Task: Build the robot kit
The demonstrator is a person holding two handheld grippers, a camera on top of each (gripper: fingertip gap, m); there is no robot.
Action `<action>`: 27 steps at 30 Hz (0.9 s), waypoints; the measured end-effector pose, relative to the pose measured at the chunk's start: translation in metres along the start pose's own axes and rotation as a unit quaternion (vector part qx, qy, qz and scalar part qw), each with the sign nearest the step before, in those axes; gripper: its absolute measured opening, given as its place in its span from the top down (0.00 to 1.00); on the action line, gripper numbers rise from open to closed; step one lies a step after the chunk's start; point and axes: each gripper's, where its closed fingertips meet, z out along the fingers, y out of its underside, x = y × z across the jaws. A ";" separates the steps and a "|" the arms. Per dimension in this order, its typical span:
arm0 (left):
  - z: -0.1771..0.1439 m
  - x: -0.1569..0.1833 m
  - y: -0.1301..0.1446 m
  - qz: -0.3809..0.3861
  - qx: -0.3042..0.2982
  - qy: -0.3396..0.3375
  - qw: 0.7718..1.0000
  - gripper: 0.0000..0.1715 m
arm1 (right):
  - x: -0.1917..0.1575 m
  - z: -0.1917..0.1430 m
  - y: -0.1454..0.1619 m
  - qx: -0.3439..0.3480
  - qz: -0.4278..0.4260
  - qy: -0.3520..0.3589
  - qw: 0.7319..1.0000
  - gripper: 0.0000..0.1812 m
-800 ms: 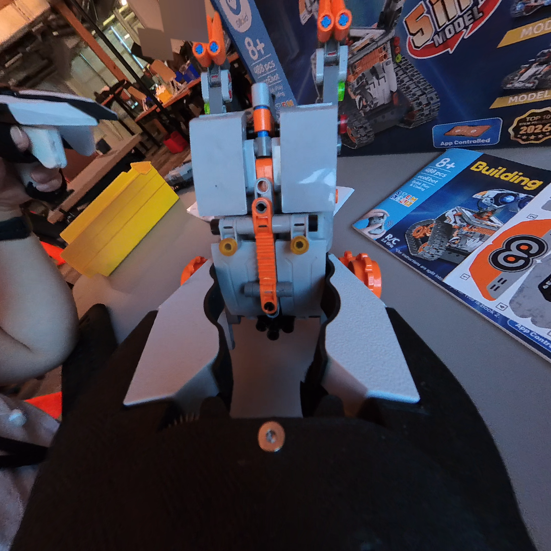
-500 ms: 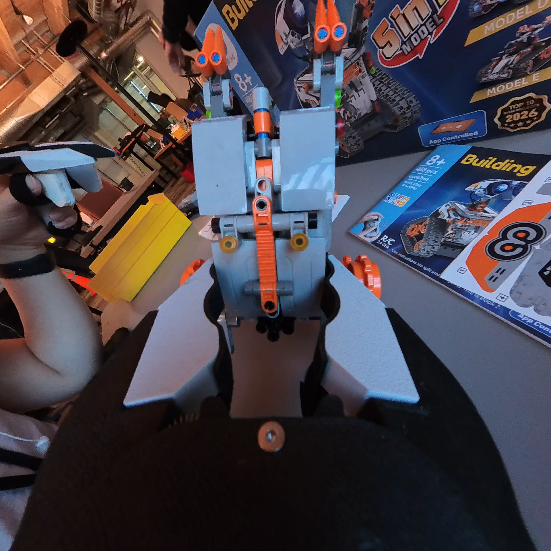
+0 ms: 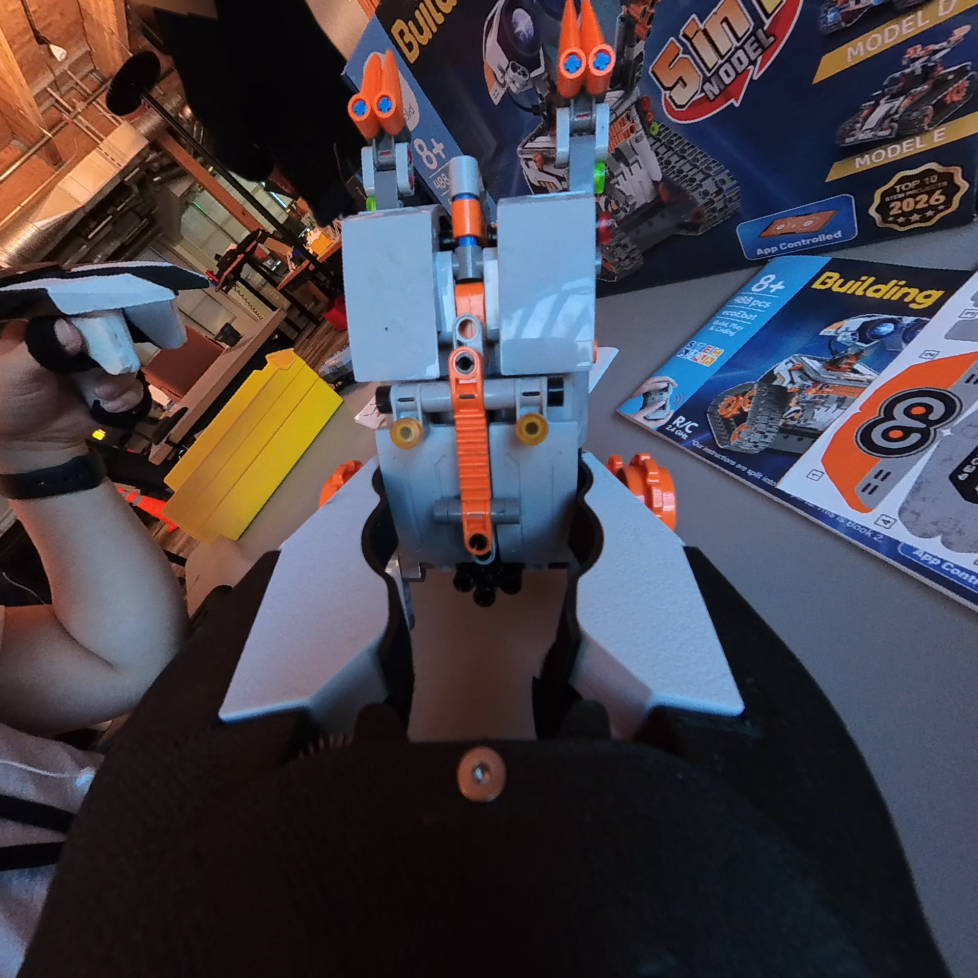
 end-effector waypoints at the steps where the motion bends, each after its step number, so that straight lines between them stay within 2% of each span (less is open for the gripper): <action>1: 0.000 0.000 0.000 0.001 -0.001 0.000 1.000 0.84 | 0.000 0.000 0.000 0.000 0.000 0.000 1.000 0.64; 27: 0.002 -0.001 0.001 0.001 -0.004 -0.003 1.000 0.84 | -0.001 0.000 0.001 -0.004 -0.009 0.004 1.000 0.65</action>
